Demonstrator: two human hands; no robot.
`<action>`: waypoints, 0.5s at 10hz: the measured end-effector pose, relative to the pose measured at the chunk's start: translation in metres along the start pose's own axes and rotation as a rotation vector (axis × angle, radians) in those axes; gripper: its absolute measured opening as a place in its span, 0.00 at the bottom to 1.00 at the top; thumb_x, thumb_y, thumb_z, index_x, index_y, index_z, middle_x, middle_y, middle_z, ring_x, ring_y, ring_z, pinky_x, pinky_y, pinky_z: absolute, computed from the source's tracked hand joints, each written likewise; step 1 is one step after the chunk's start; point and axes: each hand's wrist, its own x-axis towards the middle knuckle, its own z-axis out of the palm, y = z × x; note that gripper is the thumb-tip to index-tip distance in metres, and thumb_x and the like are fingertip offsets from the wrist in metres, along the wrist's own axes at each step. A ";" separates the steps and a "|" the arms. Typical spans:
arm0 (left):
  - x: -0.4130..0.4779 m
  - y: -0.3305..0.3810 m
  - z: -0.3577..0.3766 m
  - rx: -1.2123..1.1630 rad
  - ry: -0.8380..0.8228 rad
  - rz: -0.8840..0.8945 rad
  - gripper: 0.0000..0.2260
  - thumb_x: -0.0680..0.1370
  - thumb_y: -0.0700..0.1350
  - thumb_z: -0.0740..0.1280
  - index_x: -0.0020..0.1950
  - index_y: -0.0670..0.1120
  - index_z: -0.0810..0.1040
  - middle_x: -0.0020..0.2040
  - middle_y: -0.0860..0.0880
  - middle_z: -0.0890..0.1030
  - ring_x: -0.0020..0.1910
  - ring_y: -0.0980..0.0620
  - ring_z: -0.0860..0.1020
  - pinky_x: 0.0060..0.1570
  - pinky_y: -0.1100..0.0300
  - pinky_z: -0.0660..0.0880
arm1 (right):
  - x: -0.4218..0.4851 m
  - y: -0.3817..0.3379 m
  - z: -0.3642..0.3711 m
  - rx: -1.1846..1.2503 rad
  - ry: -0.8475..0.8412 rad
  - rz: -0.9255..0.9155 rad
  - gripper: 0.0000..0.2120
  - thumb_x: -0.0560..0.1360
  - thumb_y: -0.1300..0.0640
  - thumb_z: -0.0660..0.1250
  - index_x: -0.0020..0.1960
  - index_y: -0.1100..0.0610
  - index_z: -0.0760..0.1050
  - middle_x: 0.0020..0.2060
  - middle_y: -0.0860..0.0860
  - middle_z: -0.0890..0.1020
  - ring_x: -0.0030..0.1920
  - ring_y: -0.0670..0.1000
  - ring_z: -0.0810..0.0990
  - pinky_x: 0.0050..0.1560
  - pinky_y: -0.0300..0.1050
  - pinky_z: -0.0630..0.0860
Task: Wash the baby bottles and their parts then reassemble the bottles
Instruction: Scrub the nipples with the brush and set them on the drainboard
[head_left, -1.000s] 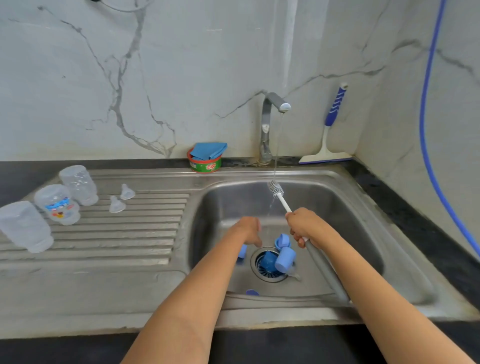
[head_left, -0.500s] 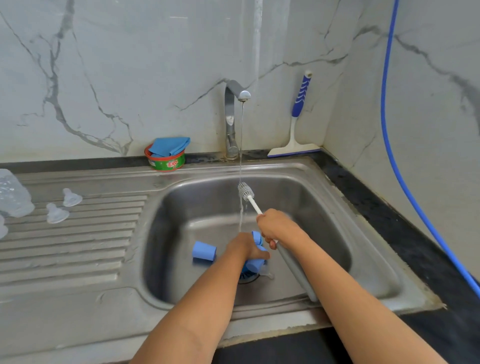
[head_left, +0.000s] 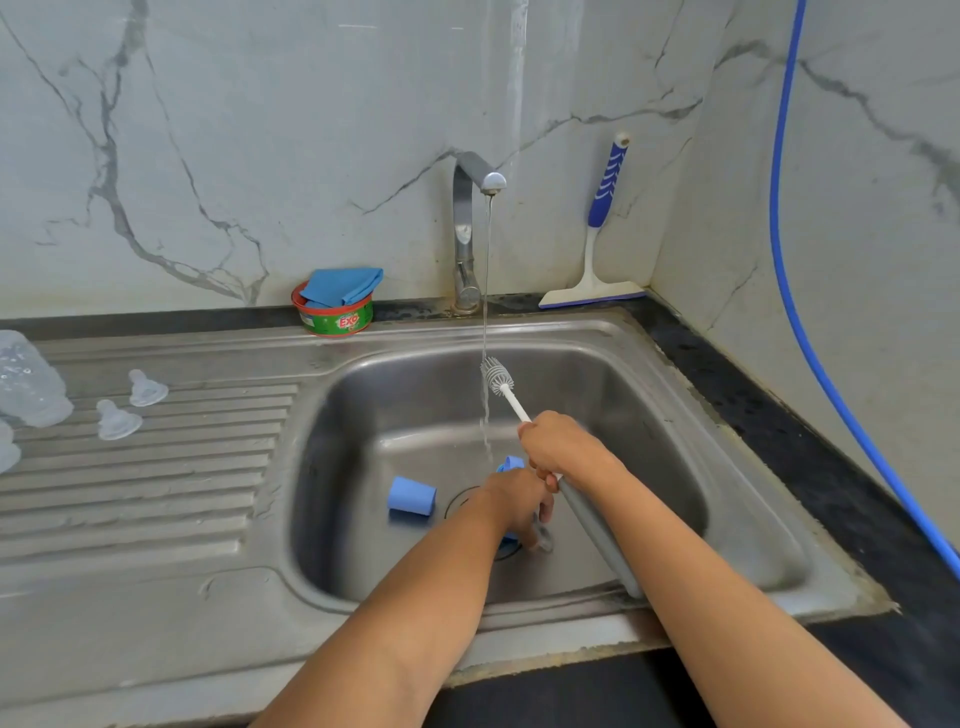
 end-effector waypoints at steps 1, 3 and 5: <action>0.000 0.005 0.000 -0.047 0.011 -0.007 0.07 0.72 0.42 0.72 0.49 0.43 0.79 0.49 0.49 0.78 0.45 0.53 0.72 0.46 0.58 0.74 | 0.001 0.001 -0.001 0.026 0.002 0.013 0.13 0.78 0.60 0.51 0.51 0.65 0.72 0.29 0.55 0.75 0.24 0.52 0.71 0.27 0.42 0.69; -0.001 -0.018 -0.016 -0.605 0.268 -0.249 0.13 0.69 0.43 0.69 0.29 0.48 0.66 0.28 0.52 0.68 0.30 0.52 0.63 0.34 0.59 0.65 | 0.001 0.000 -0.006 0.058 0.067 -0.038 0.10 0.80 0.58 0.53 0.45 0.61 0.69 0.33 0.55 0.74 0.30 0.53 0.73 0.31 0.43 0.70; -0.009 -0.053 -0.068 -1.825 0.610 -0.533 0.10 0.79 0.45 0.66 0.40 0.41 0.77 0.35 0.46 0.78 0.33 0.51 0.73 0.37 0.60 0.75 | -0.005 0.000 -0.013 0.099 0.094 -0.071 0.09 0.81 0.59 0.51 0.47 0.61 0.68 0.30 0.54 0.71 0.27 0.51 0.70 0.27 0.42 0.68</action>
